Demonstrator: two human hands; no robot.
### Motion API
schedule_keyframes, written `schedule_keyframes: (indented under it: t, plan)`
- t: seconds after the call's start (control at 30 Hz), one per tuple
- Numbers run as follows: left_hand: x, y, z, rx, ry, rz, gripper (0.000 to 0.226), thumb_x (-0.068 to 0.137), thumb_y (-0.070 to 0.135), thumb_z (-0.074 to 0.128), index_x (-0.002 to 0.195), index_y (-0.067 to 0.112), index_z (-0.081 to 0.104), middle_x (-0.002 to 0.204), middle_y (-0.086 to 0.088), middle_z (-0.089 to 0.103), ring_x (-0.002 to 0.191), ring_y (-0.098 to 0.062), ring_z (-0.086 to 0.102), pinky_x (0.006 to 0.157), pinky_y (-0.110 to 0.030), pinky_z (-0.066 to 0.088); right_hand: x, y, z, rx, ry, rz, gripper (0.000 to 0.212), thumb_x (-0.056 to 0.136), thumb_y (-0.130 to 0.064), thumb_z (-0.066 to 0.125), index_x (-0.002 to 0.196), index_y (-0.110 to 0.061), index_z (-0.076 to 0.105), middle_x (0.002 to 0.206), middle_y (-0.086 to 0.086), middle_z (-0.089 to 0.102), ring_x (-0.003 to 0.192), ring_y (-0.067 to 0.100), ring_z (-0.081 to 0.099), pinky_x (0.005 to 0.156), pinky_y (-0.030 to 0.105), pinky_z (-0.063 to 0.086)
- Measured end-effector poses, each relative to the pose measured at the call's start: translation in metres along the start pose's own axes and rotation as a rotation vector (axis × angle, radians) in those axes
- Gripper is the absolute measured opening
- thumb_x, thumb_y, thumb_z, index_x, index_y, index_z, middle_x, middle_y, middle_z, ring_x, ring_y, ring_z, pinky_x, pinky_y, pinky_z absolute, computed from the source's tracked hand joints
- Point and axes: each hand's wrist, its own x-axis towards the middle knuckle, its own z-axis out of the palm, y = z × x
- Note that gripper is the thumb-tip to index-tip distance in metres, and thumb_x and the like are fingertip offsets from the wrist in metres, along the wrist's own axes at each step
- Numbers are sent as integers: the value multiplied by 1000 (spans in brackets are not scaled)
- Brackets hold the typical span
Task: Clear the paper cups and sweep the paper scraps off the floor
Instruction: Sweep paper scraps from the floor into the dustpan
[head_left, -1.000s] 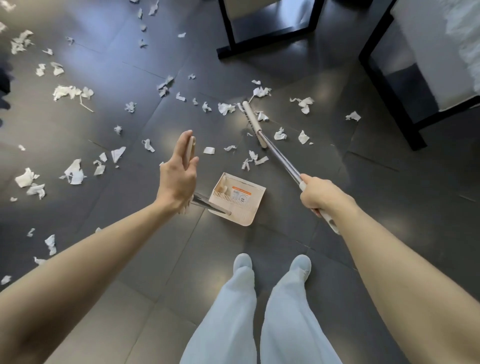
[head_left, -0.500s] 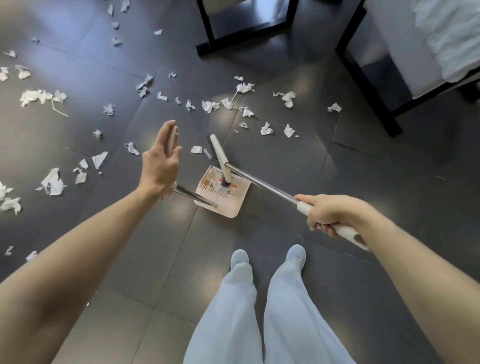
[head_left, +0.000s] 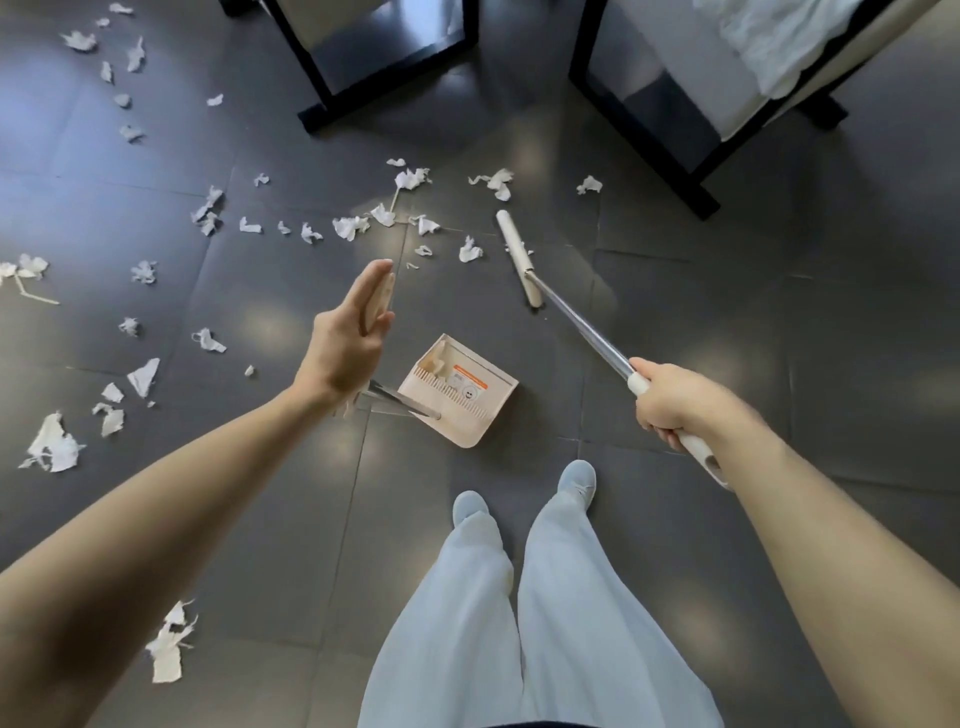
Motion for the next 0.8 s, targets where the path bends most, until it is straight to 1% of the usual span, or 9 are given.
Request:
schedule_keyframes:
  t: [0.07, 0.13, 0.3, 0.37, 0.4, 0.47, 0.53, 0.63, 0.8]
  plan:
    - [1, 9, 15, 14, -35, 6, 54, 95, 10, 53, 143, 34, 41, 106, -2, 60, 87, -27, 55, 79, -23, 40, 1, 10, 4, -60, 32, 37, 70, 74, 7, 44, 138, -19, 37, 82, 13, 60, 78, 33, 58, 72, 38, 55]
    - [2, 18, 30, 16, -74, 22, 56, 96, 10, 53, 144, 35, 39, 114, -7, 63, 95, -31, 57, 86, -27, 41, 3, 16, 6, -80, 36, 73, 70, 76, 9, 44, 141, -16, 37, 87, 12, 58, 82, 33, 56, 71, 35, 52]
    - [17, 43, 57, -14, -68, 66, 57, 95, 6, 53, 145, 30, 40, 132, -6, 59, 111, -26, 59, 91, -19, 37, 26, 15, 8, -116, -43, 70, 78, 76, 9, 52, 147, -14, 29, 112, 13, 56, 89, 31, 50, 71, 34, 48]
    - [25, 49, 60, -18, -59, 70, 57, 95, 5, 53, 145, 28, 39, 136, -5, 57, 117, -21, 56, 92, -13, 34, 28, 12, 18, -123, -95, 35, 88, 74, 7, 51, 152, -20, 20, 117, 12, 56, 95, 33, 56, 72, 35, 49]
    - [28, 51, 61, -16, -57, 62, 57, 95, 5, 53, 146, 28, 39, 137, -4, 56, 119, -19, 55, 92, -10, 32, 27, 11, 23, -131, -124, 17, 93, 74, 8, 49, 154, -24, 15, 128, 12, 53, 100, 35, 57, 72, 34, 48]
    - [33, 55, 63, -17, -44, 42, 57, 95, 6, 53, 146, 28, 39, 138, -2, 55, 121, -16, 54, 92, -8, 31, 19, 14, 31, -142, -220, -38, 94, 77, 9, 45, 155, -30, 9, 138, 11, 48, 91, 33, 58, 66, 32, 46]
    - [36, 61, 65, -30, -28, 29, 57, 95, 6, 53, 146, 28, 39, 137, -2, 57, 120, -18, 55, 94, -12, 34, 10, 21, 29, -66, -307, -58, 88, 83, 7, 41, 154, -35, 11, 113, 10, 53, 62, 21, 48, 53, 28, 43]
    - [41, 71, 68, -53, -54, 28, 58, 95, 4, 52, 146, 27, 39, 138, -4, 55, 123, -19, 53, 100, -16, 33, -1, 28, 8, 25, -326, -65, 85, 85, 5, 41, 152, -40, 15, 78, 7, 53, 52, 17, 44, 48, 25, 40]
    - [54, 83, 70, -62, -32, 7, 57, 96, 7, 50, 146, 32, 38, 135, -8, 57, 118, -24, 56, 95, -18, 36, 8, 27, -21, 193, -247, -48, 84, 83, 5, 43, 151, -40, 21, 73, 7, 55, 48, 15, 43, 50, 27, 41]
